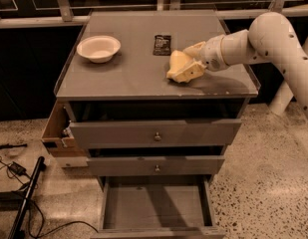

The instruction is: Pick sponge from bottom drawer and place on counter

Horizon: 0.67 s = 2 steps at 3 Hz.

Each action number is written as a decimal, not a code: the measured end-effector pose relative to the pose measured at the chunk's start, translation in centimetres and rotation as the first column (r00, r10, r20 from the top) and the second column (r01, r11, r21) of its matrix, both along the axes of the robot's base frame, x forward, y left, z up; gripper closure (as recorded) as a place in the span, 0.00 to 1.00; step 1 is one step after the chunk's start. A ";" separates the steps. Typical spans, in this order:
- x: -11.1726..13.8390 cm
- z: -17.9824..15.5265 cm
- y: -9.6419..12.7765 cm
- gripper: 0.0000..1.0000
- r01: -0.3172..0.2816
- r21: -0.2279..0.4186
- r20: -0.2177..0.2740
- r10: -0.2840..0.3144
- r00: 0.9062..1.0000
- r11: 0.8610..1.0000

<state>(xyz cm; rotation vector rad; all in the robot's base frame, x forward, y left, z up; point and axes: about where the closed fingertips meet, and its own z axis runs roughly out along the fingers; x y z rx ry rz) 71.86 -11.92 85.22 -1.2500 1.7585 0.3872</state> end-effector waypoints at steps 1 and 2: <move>0.0 0.0 0.0 0.00 0.000 0.000 0.000 0.000 1.000 1.000; 0.0 0.0 0.0 0.00 0.000 0.000 0.000 0.000 1.000 1.000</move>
Offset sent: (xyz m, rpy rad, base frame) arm 0.0000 0.0000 0.0000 0.0000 0.0000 0.0000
